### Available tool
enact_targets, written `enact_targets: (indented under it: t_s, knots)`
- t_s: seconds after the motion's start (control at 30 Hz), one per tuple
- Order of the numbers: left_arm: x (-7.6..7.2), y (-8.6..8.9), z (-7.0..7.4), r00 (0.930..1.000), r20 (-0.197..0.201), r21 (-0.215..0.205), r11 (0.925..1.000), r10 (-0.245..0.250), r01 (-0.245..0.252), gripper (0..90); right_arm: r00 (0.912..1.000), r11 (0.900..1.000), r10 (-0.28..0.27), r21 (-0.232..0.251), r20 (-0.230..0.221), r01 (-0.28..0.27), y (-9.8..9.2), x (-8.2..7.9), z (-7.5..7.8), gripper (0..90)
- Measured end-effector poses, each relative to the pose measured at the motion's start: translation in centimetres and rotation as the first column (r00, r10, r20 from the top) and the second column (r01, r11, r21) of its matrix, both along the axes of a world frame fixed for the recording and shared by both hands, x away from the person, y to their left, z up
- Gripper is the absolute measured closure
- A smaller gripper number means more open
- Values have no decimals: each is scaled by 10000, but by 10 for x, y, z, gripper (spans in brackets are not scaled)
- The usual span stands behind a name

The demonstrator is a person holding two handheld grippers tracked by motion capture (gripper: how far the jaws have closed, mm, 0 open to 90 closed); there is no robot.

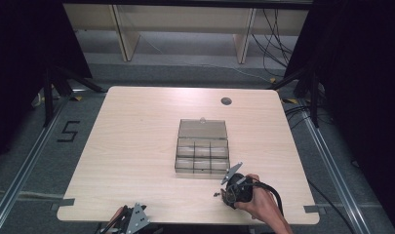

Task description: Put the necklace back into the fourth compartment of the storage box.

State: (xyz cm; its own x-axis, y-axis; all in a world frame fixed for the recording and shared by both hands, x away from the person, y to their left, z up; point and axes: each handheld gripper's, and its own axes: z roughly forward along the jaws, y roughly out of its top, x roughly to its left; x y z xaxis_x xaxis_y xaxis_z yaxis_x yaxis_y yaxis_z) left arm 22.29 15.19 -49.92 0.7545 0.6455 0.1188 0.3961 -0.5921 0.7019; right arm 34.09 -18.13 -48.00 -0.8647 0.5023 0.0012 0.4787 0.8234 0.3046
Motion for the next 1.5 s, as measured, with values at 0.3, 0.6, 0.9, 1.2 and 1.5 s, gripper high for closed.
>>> enact_targets:
  t_s: [0.3, 0.6, 0.9, 1.2, 1.5]
  knots:
    - [1, 0, -1, 9999, -114, -12, 10000, 44, -44, 157, 10000, 10000, 93, 10, -36, -93, -1, 2, 4, 591]
    - [1, 1, -1, 10000, -3, 3, 10000, 82, -82, 157, 9992, 9983, 377, 439, 162, -384, -1, 3, 33, 592]
    - [1, 0, -3, 9995, 148, 24, 9996, 289, -289, 157, 9976, 9965, 657, 506, 219, -667, 7, 9, 59, 594]
    - [1, 0, -2, 9998, -120, -79, 9999, 147, -148, 157, 9919, 9894, 1234, 729, 315, -1255, 29, 17, 90, 594]
    - [1, 0, -2, 9996, -268, -48, 9999, 127, -128, 157, 9862, 9827, 1634, 841, 283, -1652, 55, 33, 108, 594]
